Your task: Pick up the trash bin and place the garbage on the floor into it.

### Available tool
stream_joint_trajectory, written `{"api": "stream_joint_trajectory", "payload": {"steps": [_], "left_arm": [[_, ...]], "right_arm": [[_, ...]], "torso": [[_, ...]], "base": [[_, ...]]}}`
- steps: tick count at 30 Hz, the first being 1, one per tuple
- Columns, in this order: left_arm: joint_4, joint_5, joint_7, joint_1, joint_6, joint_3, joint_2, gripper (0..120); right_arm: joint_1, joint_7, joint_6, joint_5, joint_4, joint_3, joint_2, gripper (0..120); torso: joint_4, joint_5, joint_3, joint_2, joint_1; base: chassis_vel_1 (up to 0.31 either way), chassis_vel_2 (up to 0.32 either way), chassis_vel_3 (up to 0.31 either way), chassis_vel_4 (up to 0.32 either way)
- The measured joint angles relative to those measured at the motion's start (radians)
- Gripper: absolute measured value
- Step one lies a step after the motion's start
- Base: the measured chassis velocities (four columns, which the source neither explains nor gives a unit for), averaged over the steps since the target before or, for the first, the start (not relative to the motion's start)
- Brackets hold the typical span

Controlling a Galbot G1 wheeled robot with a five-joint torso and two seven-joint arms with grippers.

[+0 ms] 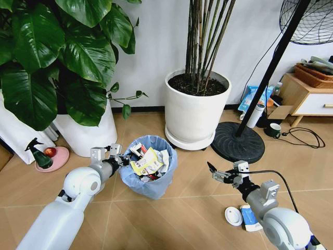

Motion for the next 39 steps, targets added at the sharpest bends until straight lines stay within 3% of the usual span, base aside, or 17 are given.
{"api": "stream_joint_trajectory", "payload": {"steps": [9, 16, 26, 39], "left_arm": [[0.003, 0.001, 0.001, -0.001, 0.000, 0.000, -0.002, 0], [0.003, 0.002, 0.002, 0.001, 0.000, 0.000, -0.005, 0], [0.000, 0.010, 0.001, 0.009, 0.000, 0.003, -0.018, 0], [-0.033, 0.015, -0.005, 0.028, 0.000, 0.038, -0.023, 0]], "right_arm": [[-0.005, -0.002, 0.005, -0.003, -0.009, 0.005, 0.003, 100], [-0.056, -0.052, 0.045, -0.012, -0.072, 0.070, -0.012, 100], [-0.115, -0.259, 0.152, -0.013, -0.338, 0.175, -0.064, 100], [0.019, -0.249, 0.113, -0.006, -0.629, 0.062, -0.044, 100]], "torso": [[0.0000, 0.0001, 0.000, 0.000, 0.000], [0.0000, 0.0002, 0.000, 0.000, 0.000], [-0.0001, 0.0003, 0.000, 0.000, 0.000], [0.0000, 0.0001, 0.000, 0.000, 0.000]], "base": [[-0.085, -0.082, 0.073, 0.074], [-0.023, -0.018, 0.021, 0.024], [0.000, 0.000, 0.000, 0.000], [0.000, 0.000, 0.000, 0.000]]}}
